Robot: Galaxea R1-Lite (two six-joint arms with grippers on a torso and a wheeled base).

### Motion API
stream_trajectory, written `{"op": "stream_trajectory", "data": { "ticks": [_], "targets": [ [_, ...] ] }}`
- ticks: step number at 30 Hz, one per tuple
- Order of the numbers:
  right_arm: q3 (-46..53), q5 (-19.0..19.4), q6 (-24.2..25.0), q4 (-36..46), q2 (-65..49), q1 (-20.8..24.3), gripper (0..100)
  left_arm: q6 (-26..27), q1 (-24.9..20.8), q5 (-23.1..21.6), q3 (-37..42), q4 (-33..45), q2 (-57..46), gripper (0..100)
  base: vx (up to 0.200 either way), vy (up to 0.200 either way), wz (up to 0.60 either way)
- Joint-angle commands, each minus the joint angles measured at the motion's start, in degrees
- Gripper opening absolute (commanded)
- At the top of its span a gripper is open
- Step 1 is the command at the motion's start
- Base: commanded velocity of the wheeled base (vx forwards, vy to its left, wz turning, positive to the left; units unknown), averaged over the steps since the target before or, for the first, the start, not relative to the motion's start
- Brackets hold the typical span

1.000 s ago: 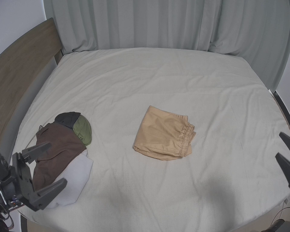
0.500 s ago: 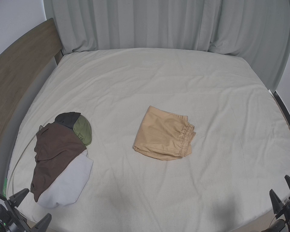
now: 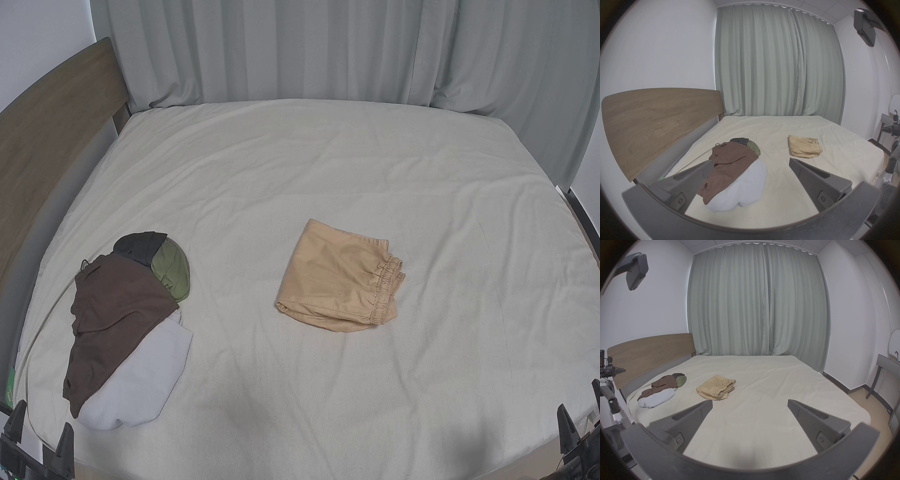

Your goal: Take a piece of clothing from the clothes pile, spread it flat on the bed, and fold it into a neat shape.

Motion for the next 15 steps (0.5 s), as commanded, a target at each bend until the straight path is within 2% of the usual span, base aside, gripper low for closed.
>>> {"op": "stream_trajectory", "data": {
  "ticks": [1,15],
  "targets": [
    [1.0,0.0,0.1,0.0,-1.0,0.1,100,-0.3,0.1,-0.2,1.0,0.1,-1.6,100,0.000,0.000,0.00],
    [1.0,0.0,0.2,0.0,-0.9,0.1,100,-0.4,0.1,-0.2,1.0,0.1,-1.6,100,0.000,0.000,0.00]
  ]
}}
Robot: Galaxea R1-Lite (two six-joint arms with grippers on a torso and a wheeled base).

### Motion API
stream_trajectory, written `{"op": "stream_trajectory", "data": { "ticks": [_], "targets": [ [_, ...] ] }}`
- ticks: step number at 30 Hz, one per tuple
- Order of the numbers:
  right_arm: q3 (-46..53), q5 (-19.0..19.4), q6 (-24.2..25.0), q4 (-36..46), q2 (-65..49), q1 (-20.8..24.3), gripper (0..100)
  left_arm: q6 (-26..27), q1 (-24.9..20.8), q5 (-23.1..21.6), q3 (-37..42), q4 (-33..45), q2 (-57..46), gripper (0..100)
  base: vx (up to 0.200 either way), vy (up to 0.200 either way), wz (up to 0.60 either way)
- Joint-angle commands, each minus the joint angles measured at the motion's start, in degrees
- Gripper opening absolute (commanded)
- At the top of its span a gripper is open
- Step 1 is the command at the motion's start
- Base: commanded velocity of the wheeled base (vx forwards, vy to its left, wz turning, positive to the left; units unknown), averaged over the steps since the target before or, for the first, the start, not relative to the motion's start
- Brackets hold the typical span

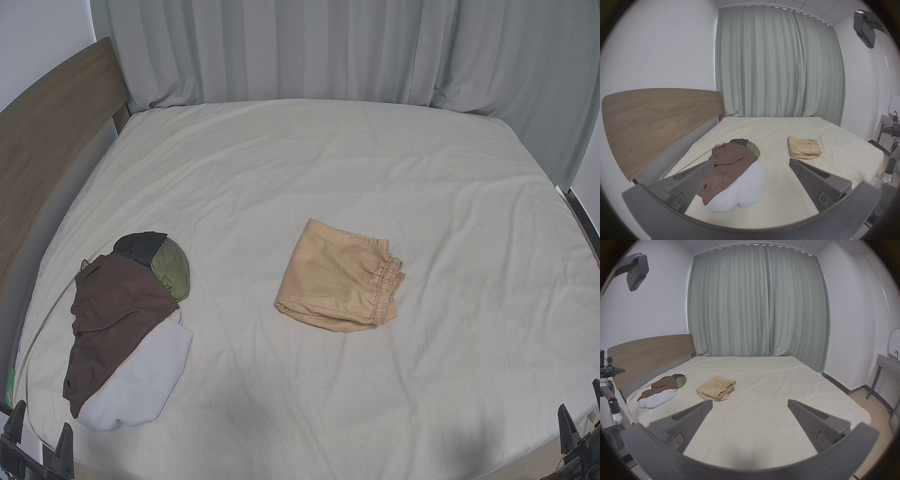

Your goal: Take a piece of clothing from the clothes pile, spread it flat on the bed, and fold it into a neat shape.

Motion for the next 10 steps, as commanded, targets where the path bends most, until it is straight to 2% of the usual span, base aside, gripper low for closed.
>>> {"op": "stream_trajectory", "data": {
  "ticks": [1,10],
  "targets": [
    [1.0,0.0,0.0,0.0,-0.2,0.0,100,-0.1,0.0,0.0,1.0,0.1,-0.7,100,0.000,0.000,0.00],
    [1.0,0.0,-0.1,0.0,-0.2,0.0,100,-0.1,-0.1,0.0,1.0,0.1,-0.7,100,0.000,0.000,0.00]
  ]
}}
